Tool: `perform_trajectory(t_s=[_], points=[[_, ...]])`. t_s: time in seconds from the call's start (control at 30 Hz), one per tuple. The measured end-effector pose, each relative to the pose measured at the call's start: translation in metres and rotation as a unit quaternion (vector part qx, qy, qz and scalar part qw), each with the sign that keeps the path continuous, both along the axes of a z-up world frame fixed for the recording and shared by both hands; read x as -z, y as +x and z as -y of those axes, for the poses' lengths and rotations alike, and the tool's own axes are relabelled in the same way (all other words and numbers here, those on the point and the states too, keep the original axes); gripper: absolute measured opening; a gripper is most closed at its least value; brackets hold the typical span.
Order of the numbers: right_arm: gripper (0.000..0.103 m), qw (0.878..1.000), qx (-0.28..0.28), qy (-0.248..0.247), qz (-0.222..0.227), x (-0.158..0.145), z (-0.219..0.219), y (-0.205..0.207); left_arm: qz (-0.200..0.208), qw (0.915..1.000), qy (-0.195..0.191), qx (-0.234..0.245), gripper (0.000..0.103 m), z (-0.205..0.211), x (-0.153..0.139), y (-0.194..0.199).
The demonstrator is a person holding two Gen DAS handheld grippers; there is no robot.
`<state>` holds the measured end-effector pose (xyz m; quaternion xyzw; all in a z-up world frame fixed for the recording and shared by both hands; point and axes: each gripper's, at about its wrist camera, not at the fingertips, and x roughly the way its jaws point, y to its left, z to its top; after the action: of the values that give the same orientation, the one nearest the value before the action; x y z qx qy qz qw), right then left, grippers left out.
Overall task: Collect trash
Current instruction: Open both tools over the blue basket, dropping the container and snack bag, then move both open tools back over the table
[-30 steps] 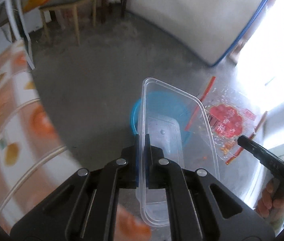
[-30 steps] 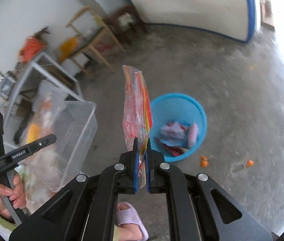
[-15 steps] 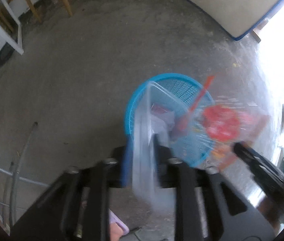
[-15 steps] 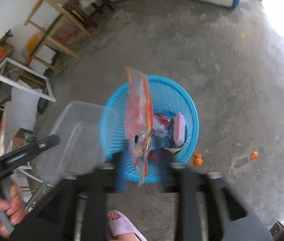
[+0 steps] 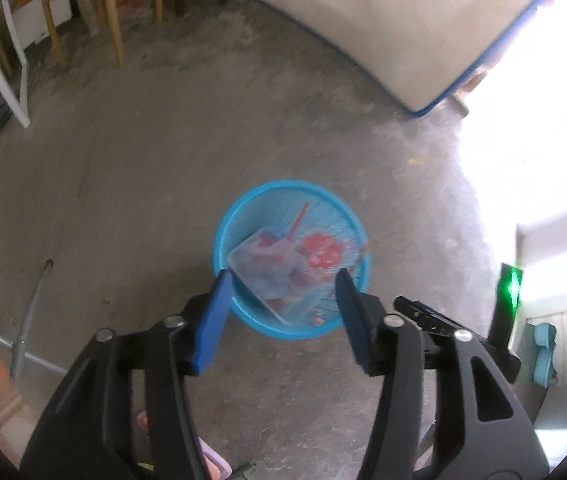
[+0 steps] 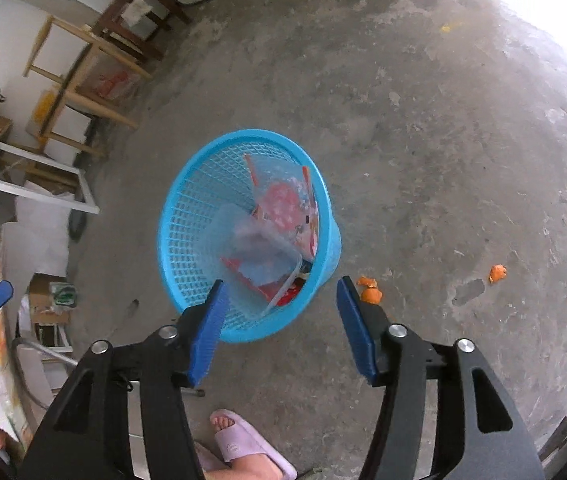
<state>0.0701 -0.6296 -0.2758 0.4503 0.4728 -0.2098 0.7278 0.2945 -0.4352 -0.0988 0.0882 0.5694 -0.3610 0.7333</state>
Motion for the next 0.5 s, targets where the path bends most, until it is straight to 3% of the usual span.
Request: perform_trajectory(t_s=[0.27, 0.5], points=[[0.073, 0.997, -0.045, -0.009, 0.068, -0.062, -0.033, -0.046, 0.068, 0.9951, -0.072, -0.004, 0.075, -0.082, -0.073, -0.054], [0.073, 0.987, -0.124, -0.028, 0.101, -0.122, -0.07, -0.033, 0.154, 0.9777, -0.12, -0.078, 0.083, -0.201, -0.114, -0.098]])
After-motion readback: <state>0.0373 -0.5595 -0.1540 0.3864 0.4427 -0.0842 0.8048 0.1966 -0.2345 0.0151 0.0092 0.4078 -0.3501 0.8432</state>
